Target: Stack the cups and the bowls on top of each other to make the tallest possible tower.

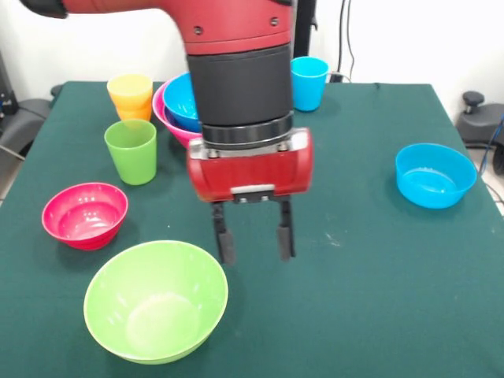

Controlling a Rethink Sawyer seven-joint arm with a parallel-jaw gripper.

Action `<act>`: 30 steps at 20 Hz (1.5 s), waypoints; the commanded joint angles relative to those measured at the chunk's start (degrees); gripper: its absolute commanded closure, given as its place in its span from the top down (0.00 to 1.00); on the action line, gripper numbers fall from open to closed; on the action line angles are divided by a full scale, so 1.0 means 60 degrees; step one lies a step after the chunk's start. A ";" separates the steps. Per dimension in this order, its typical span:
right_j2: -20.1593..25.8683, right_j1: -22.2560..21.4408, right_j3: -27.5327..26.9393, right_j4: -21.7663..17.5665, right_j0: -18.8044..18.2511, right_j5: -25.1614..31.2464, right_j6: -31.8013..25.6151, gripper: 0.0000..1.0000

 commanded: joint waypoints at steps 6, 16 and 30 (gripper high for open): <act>0.0099 0.0459 -0.0704 -0.0317 -0.0408 0.0815 -0.2438 1.00; 0.0037 0.1300 -0.1568 -0.0616 0.0082 0.0440 -0.2173 1.00; 0.0010 0.1868 -0.1219 -0.0793 0.0012 -0.0848 -0.1780 1.00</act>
